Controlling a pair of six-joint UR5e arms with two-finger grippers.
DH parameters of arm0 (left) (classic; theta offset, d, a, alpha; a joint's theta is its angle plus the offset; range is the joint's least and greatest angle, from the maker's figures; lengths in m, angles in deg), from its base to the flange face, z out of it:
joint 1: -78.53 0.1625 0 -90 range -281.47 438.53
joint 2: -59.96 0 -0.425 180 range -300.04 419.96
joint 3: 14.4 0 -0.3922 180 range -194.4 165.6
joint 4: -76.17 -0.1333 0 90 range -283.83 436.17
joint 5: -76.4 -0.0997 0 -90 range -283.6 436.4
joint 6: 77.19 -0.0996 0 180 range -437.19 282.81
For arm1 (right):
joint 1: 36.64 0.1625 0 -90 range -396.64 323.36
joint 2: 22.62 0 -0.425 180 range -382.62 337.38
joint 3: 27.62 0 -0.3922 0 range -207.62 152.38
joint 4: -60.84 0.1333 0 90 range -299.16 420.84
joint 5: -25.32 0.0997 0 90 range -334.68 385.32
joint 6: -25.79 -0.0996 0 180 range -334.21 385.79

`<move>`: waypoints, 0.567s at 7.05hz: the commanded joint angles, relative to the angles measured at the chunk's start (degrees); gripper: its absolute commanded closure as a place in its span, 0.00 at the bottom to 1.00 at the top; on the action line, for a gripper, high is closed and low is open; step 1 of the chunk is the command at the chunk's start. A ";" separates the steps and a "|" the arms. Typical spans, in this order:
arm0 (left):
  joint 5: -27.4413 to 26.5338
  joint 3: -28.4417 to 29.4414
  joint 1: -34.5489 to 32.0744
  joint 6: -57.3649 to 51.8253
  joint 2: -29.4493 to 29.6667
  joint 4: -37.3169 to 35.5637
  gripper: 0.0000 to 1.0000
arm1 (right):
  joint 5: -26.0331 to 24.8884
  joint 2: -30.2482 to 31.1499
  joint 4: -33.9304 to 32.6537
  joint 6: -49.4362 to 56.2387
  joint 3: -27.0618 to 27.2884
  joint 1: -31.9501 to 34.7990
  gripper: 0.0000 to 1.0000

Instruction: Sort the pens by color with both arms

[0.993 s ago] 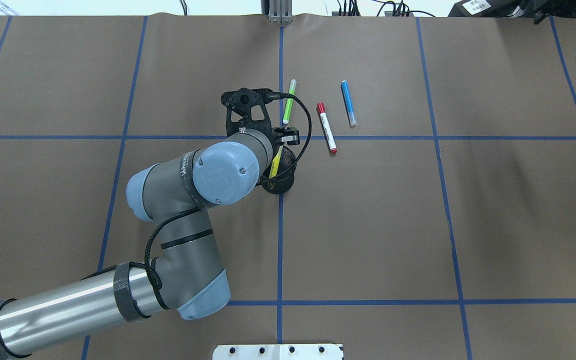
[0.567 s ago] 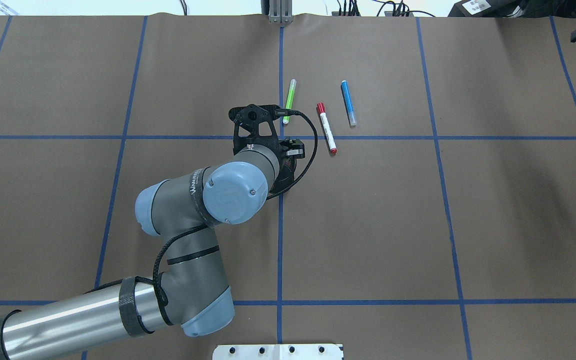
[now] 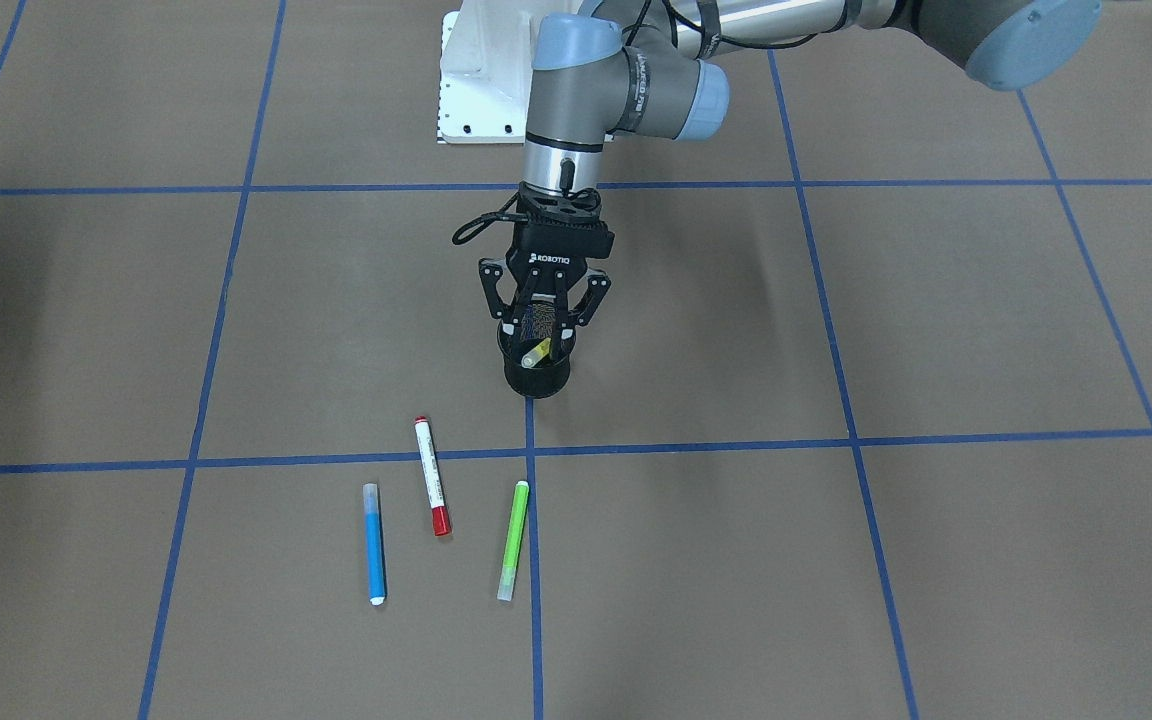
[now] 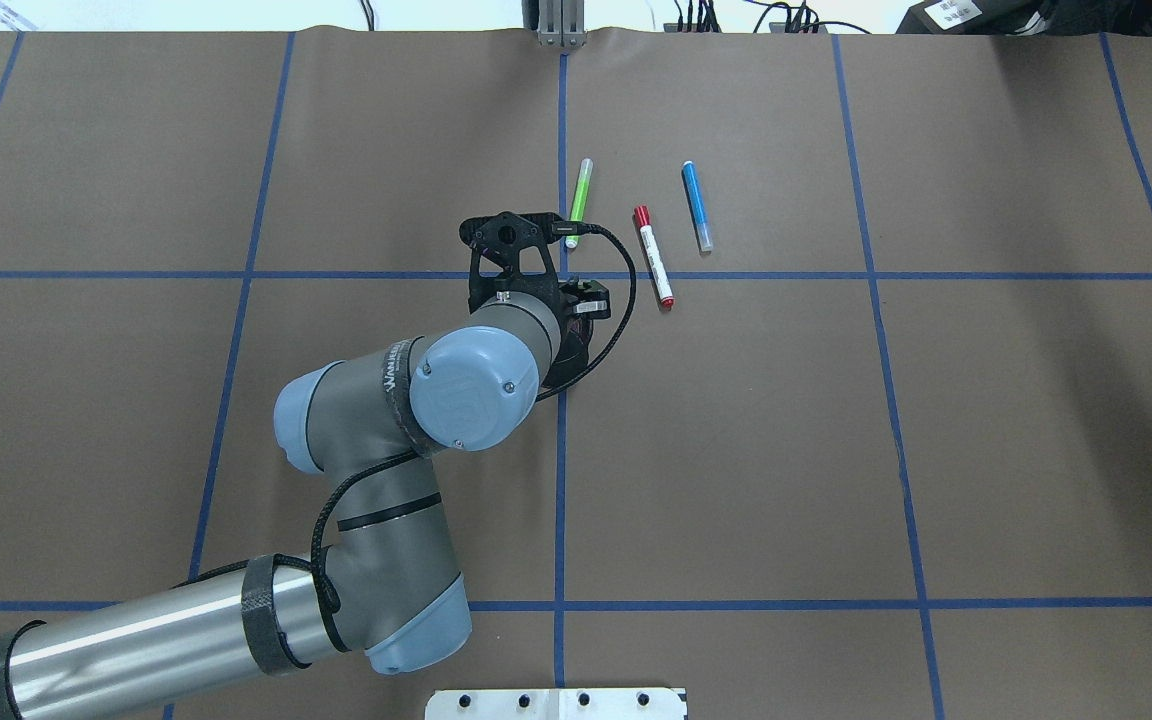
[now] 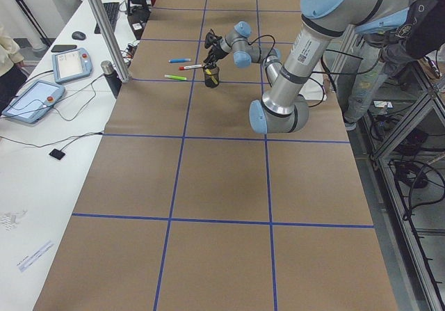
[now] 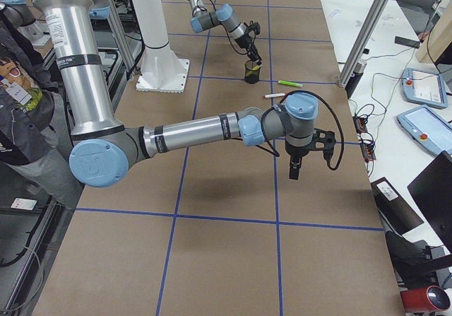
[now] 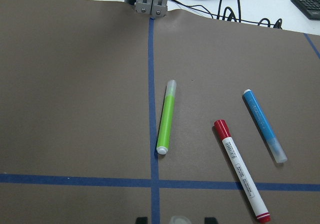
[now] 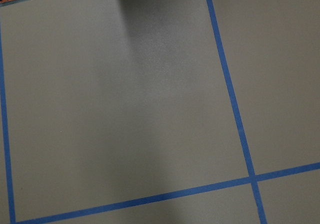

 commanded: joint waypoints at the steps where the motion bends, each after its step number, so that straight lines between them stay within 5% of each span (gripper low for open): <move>1: -0.35 1.49 0.00 0.00 1.06 0.01 0.51 | 0.06 -0.26 -0.37 -0.21 -0.63 0.86 0.00; 4: -0.70 2.20 0.00 0.00 1.24 0.10 0.51 | 0.33 0.18 -0.37 -0.64 -1.52 1.74 0.00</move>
